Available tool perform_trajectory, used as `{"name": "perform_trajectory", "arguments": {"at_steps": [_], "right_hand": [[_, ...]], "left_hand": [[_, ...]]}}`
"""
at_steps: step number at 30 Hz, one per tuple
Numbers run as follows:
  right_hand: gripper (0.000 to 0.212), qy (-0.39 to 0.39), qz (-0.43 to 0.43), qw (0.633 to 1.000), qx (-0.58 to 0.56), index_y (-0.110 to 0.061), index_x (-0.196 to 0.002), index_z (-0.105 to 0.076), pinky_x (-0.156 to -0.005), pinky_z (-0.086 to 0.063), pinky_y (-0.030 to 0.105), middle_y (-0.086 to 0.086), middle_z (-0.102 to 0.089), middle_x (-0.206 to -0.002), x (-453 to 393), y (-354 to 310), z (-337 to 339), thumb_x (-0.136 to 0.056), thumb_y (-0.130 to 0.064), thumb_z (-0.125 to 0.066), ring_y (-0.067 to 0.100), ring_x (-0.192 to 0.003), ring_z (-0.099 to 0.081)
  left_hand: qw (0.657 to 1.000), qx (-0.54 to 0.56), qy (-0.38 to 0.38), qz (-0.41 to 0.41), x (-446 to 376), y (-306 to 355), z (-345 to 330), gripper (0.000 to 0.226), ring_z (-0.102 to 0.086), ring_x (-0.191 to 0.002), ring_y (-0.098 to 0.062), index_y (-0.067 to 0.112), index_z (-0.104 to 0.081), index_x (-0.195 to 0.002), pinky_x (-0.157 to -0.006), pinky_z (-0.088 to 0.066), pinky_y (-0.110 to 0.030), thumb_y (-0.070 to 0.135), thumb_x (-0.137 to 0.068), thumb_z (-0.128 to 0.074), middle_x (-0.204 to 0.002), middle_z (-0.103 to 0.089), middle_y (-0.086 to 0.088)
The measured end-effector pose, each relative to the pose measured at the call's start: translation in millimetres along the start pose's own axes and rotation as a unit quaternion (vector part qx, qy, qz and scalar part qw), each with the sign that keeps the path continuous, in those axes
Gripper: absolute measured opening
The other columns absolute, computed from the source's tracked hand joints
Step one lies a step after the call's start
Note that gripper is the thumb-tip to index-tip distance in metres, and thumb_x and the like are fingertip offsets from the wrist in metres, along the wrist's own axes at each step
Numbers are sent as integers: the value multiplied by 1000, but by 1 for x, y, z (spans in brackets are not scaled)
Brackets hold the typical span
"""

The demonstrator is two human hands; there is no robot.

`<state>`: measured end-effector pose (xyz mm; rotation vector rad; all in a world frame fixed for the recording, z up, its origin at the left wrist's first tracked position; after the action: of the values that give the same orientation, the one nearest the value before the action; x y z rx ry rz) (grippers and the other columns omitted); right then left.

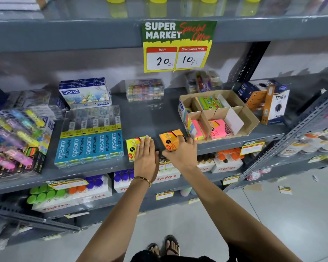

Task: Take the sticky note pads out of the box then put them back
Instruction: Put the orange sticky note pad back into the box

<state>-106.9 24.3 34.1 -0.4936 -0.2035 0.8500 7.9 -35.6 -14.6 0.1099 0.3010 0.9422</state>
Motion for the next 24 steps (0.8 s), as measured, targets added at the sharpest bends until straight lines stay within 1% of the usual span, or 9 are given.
{"name": "perform_trajectory", "arguments": {"at_steps": [3, 5, 8, 10, 11, 13, 16, 19, 24], "right_hand": [[65, 32, 22, 998, -42, -10, -119, -53, -102, -37, 40, 14, -52, -127, 8, 5, 20, -66, -43, -71, 35, -118, -42], [66, 62, 40, 994, -80, -10, -121, -56, -99, -38, 40, 14, -55, -123, 11, 8, 39, -64, -39, -73, 34, -117, -45], [66, 141, 60, 981, -120, -11, -119, -58, -90, -48, 43, 16, -60, -118, 11, 24, 76, -61, -39, -71, 35, -106, -52], [63, 193, 40, 974, -115, -12, -116, -59, -85, -49, 42, 16, -63, -109, 2, 45, 99, -60, -41, -69, 35, -101, -54], [62, 198, 22, 974, -110, -12, -115, -60, -84, -48, 41, 16, -64, -107, -4, 56, 108, -61, -42, -69, 35, -101, -53], [58, 174, -11, 981, -85, -10, -112, -62, -84, -47, 41, 17, -66, -103, -21, 80, 116, -64, -42, -71, 35, -98, -55], [52, 119, -23, 992, -34, -9, -107, -64, -85, -49, 43, 18, -67, -104, -46, 107, 108, -67, -40, -75, 35, -96, -59], [55, 93, -20, 995, -18, -14, -111, -63, -93, -44, 40, 16, -60, -121, -64, 118, 94, -64, -38, -76, 36, -107, -54], [56, 75, -5, 997, -24, -18, -113, -62, -102, -36, 39, 11, -56, -125, -80, 123, 78, -62, -36, -80, 32, -124, -38]], "left_hand": [[999, 5, 36, -2, -1, 8, 6, 45, -12, -140, -33, 2, -32, -138, -114, -2, -42, 23, -99, -35, -150, -24, -19], [998, 32, 57, -18, -5, 18, 8, 43, -19, -138, -36, -1, -39, -134, -113, -8, -45, 20, -96, -42, -146, -32, -21], [996, 46, 51, -62, -15, 38, 4, 45, -23, -137, -37, -2, -39, -133, -113, -10, -46, 21, -95, -45, -144, -36, -22], [996, 51, 29, -72, -25, 52, 0, 46, -22, -138, -35, -2, -38, -134, -113, -7, -42, 24, -96, -41, -144, -36, -21], [996, 51, 17, -70, -29, 56, -4, 47, -20, -139, -33, -1, -36, -135, -114, -6, -41, 26, -97, -39, -145, -35, -20], [997, 41, -15, -58, -35, 61, -13, 50, -18, -139, -32, 1, -32, -137, -115, -6, -41, 31, -98, -35, -148, -32, -18], [998, 7, -52, -47, -38, 60, -22, 51, -25, -136, -35, 0, -32, -136, -114, -16, -45, 33, -97, -34, -146, -33, -21], [998, -2, -45, -47, -38, 60, -23, 49, -35, -130, -39, -2, -39, -132, -110, -25, -49, 31, -96, -39, -140, -41, -25], [997, -13, -50, -49, -38, 60, -24, 49, -31, -133, -36, 1, -35, -134, -112, -21, -47, 33, -97, -33, -143, -38, -22]]}}
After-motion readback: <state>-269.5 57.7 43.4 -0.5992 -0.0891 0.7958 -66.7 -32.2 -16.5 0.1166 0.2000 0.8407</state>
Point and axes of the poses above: each hand's wrist, its own x-axis away from the middle knuckle, its own z-axis out of the back of the hand, y = z × x, the point moved 1 cm from there along -x, towards the middle knuckle
